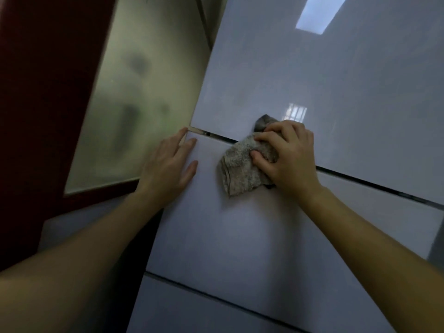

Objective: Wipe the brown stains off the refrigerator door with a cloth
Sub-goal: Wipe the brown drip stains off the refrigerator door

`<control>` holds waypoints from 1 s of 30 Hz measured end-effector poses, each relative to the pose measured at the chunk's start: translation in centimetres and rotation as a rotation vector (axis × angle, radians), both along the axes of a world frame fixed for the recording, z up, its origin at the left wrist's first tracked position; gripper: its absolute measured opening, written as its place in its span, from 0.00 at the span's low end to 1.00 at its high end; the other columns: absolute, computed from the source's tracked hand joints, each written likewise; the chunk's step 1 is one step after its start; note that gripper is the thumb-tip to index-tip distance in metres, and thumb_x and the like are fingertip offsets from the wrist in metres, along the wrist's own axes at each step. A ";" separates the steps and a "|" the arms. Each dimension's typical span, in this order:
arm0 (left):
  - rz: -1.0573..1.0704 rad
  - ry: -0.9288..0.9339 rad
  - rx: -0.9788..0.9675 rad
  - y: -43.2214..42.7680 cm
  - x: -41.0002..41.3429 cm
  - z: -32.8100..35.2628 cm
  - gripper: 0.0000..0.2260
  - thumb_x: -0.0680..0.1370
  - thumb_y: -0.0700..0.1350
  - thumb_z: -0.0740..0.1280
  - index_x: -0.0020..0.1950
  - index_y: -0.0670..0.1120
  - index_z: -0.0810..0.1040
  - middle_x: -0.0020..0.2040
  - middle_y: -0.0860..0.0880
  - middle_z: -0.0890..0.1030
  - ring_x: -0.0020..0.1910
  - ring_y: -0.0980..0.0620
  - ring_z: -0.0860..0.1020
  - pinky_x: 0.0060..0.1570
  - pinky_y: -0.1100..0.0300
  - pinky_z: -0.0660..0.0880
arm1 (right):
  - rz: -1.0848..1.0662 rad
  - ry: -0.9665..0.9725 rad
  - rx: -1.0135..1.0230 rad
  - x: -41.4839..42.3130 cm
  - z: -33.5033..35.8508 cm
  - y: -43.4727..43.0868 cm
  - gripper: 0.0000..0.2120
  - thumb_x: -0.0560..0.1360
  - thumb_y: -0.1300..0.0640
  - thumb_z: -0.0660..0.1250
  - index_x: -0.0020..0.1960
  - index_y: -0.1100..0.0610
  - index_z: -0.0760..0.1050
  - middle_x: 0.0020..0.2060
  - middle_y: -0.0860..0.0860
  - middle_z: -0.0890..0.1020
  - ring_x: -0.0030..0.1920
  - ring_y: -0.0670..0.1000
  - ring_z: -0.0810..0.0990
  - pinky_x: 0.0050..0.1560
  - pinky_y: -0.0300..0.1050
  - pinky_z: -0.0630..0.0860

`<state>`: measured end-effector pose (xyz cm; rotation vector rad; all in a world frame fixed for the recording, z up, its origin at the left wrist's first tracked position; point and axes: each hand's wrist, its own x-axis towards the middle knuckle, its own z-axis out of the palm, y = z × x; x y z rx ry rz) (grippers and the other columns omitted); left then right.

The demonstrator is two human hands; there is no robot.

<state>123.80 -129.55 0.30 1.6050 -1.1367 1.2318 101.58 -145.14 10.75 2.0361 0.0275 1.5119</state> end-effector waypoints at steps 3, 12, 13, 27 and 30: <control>0.011 -0.009 0.006 0.2 0.0 -1.4 0.25 0.79 0.53 0.60 0.71 0.40 0.72 0.75 0.39 0.69 0.68 0.38 0.73 0.66 0.45 0.73 | 0.005 -0.012 -0.005 0.1 0.0 0.2 0.15 0.74 0.46 0.73 0.56 0.54 0.83 0.56 0.52 0.81 0.61 0.55 0.72 0.60 0.47 0.63; 0.036 -0.048 0.007 -0.3 0.2 -2.1 0.25 0.79 0.54 0.60 0.72 0.40 0.72 0.75 0.38 0.69 0.68 0.38 0.74 0.62 0.47 0.75 | 0.011 0.112 -0.135 4.4 -0.5 1.3 0.15 0.74 0.44 0.72 0.56 0.53 0.83 0.55 0.52 0.82 0.61 0.59 0.77 0.59 0.55 0.69; 0.038 -0.057 0.008 -0.3 0.3 -2.2 0.25 0.79 0.54 0.61 0.72 0.40 0.72 0.75 0.38 0.69 0.68 0.38 0.75 0.62 0.48 0.75 | 0.014 0.111 -0.144 5.3 0.4 1.8 0.16 0.74 0.44 0.71 0.56 0.53 0.83 0.55 0.52 0.82 0.60 0.60 0.77 0.58 0.55 0.69; 0.062 -0.056 0.055 0.0 0.4 -2.5 0.26 0.80 0.54 0.59 0.74 0.41 0.70 0.76 0.38 0.68 0.71 0.38 0.72 0.63 0.48 0.74 | 0.062 0.166 -0.241 3.1 -1.3 -0.2 0.17 0.74 0.43 0.74 0.57 0.53 0.84 0.56 0.53 0.83 0.61 0.59 0.77 0.61 0.55 0.70; 0.059 -0.049 0.058 0.3 0.2 -2.1 0.26 0.80 0.55 0.59 0.73 0.40 0.70 0.76 0.38 0.68 0.70 0.38 0.72 0.64 0.46 0.74 | 0.035 0.114 -0.246 2.1 1.0 -0.5 0.16 0.75 0.44 0.74 0.56 0.53 0.84 0.56 0.52 0.83 0.60 0.60 0.78 0.60 0.57 0.71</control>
